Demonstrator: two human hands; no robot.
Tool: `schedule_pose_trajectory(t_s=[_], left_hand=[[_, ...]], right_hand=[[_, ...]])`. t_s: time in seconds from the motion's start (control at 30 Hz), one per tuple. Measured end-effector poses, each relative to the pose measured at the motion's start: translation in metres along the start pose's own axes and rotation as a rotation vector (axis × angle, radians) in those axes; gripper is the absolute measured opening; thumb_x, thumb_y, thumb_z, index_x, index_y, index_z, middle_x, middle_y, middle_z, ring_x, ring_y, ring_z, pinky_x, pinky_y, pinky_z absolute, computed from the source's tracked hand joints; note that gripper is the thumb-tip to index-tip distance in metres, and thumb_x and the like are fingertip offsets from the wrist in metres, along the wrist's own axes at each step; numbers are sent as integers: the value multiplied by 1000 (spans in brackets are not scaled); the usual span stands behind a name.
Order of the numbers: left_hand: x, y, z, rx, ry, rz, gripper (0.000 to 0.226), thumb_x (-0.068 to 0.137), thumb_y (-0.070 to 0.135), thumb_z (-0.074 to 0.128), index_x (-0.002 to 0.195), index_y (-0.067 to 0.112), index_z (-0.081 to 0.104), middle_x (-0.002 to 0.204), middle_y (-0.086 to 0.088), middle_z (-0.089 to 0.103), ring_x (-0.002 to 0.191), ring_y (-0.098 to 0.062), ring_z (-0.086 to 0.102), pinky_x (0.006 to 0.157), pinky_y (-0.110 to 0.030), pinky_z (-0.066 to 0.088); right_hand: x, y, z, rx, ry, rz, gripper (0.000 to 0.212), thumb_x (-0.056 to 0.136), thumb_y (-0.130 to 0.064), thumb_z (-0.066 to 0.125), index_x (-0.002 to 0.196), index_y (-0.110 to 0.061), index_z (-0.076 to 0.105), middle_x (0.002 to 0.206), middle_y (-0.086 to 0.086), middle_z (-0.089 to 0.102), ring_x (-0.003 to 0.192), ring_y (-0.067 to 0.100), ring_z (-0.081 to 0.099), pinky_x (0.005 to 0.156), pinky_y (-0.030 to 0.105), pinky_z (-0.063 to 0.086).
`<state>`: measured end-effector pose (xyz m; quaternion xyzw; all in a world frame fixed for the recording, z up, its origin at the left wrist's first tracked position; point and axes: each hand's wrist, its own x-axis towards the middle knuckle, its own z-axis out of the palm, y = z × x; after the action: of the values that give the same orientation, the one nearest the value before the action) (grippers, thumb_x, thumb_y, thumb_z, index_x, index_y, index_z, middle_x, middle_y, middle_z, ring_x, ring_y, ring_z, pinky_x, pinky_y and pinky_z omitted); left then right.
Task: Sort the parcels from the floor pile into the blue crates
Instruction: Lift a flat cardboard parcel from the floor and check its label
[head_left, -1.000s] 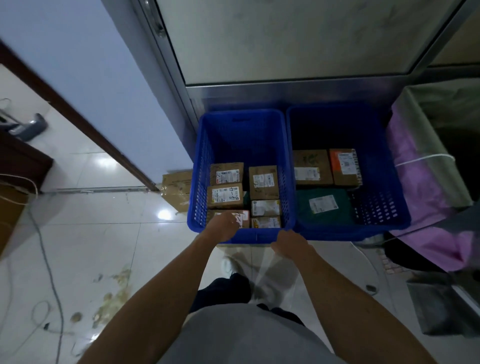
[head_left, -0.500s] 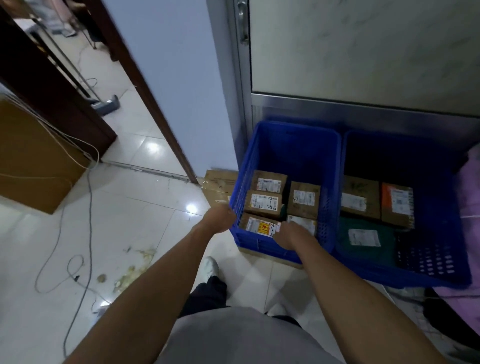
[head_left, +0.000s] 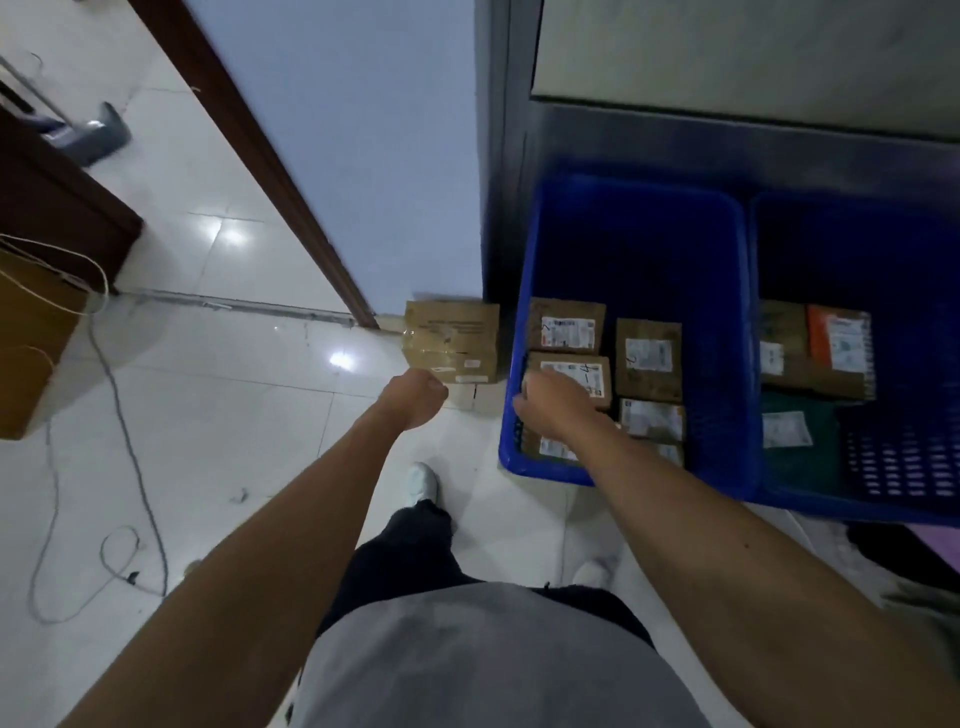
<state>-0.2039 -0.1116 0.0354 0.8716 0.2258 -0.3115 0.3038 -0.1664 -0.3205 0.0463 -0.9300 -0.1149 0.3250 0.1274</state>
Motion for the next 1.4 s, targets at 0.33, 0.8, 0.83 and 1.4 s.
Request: schedule_pose_trajectory(t_s=[0.33,0.8,0.83,1.4], left_hand=[[125,-76,-72,65,-95,-81,35,99,22,47,125,8,65,130,-15,62,116,-36,59,103,-42,49],[348,-140,21,-209,-157,-209,72,95,40,59,156,17,28,154,-12,44,137,-33,46,112,-45,40],[363,-148,31,-208,-142,-212,74,96,39,58,157,15,25,157,-13,41,140,-33,43,113,-43,39],[476,-188,75,-621,-55,-136,17,102,30,52,115,25,62,107,2,63,100,-16,57,89,-30,46]], right_hand=[[128,-78,24,115,-136,126,50,100,-36,46,143,-9,44,143,14,46,122,33,52,94,40,46],[347,-29,139,149,-205,315,53,101,-31,50,148,-9,36,129,11,49,102,24,50,78,33,41],[360,-24,151,174,-191,342,57,102,-31,50,151,-10,32,138,13,47,107,26,52,80,34,42],[466,26,227,872,99,657,66,104,-51,43,158,-16,28,152,11,42,134,27,43,97,31,33]])
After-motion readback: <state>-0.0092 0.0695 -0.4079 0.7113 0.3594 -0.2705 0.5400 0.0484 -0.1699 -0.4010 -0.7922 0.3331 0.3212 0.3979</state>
